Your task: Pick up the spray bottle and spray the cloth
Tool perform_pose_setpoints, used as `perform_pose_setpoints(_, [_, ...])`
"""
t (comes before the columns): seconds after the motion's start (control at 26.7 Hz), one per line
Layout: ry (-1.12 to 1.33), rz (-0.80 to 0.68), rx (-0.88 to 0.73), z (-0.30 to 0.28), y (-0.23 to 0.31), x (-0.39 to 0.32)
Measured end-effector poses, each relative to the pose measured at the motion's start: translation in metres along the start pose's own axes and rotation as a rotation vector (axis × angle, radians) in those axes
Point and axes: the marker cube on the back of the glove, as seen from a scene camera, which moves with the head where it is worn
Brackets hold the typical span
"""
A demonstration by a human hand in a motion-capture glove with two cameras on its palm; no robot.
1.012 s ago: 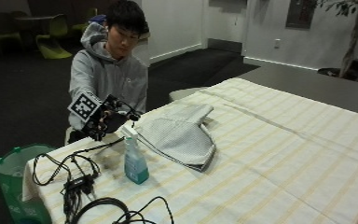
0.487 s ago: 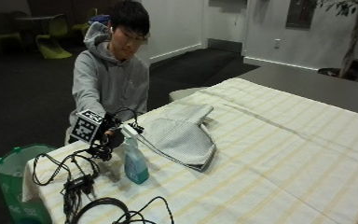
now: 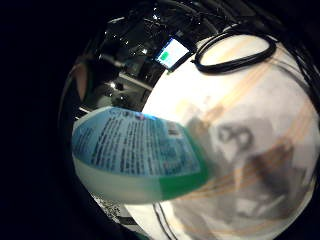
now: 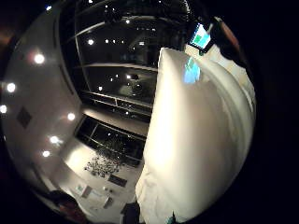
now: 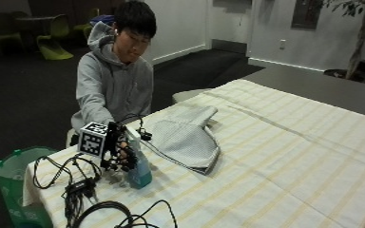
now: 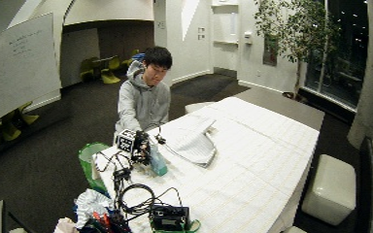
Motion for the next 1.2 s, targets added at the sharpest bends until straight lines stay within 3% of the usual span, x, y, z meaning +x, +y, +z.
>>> perform_pose_setpoints(0.11, [-0.035, 0.164, 0.064, 0.011, -0.008, -0.007])
perform_pose_setpoints(0.3, [-0.047, 0.176, 0.023, 0.024, -0.022, -0.008])
perform_pose_setpoints(0.56, [-0.078, 0.110, -0.121, 0.046, -0.039, -0.015])
perform_pose_setpoints(0.82, [0.041, -0.007, -0.327, 0.068, -0.035, -0.038])
perform_pose_setpoints(1.01, [0.149, -0.078, -0.509, 0.081, -0.030, -0.080])
perform_pose_setpoints(1.2, [0.352, -0.240, -0.764, 0.089, -0.022, -0.140])
